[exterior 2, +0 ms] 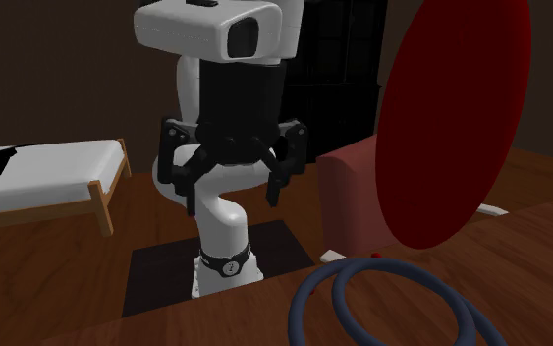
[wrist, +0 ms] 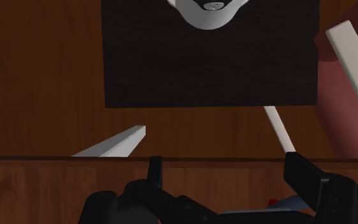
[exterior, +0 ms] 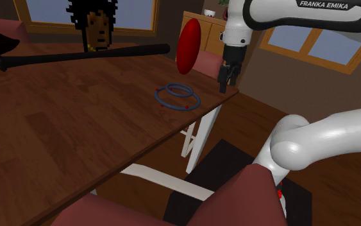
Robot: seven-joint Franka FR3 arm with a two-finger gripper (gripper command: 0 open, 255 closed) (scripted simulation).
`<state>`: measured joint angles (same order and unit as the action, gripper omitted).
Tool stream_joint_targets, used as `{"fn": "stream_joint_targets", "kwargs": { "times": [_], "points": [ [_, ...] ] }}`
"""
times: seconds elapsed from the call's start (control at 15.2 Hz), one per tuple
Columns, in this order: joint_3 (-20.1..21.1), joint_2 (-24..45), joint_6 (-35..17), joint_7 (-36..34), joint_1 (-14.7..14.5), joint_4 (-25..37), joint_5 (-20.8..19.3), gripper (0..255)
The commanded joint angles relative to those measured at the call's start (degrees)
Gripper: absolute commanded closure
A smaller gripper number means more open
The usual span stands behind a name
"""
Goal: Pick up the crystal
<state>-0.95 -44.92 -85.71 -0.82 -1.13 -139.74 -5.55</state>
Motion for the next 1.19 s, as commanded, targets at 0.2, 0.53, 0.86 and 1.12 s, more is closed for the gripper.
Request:
{"fn": "stream_joint_targets", "kwargs": {
  "times": [0.2, 0.53, 0.86, 1.12],
  "points": [
    [-2.8, 1.2, -5.3, 8.3, -3.2, 2.3, 0.5, 0],
    [-7.7, 2.9, -12.8, 22.4, -9.3, 6.5, 3.0, 0],
    [-12.7, 4.0, -18.1, 36.8, -16.4, 11.2, 7.3, 0],
    [-16.9, 4.4, -20.4, 48.5, -22.8, 15.4, 11.7, 0]
  ]
}}
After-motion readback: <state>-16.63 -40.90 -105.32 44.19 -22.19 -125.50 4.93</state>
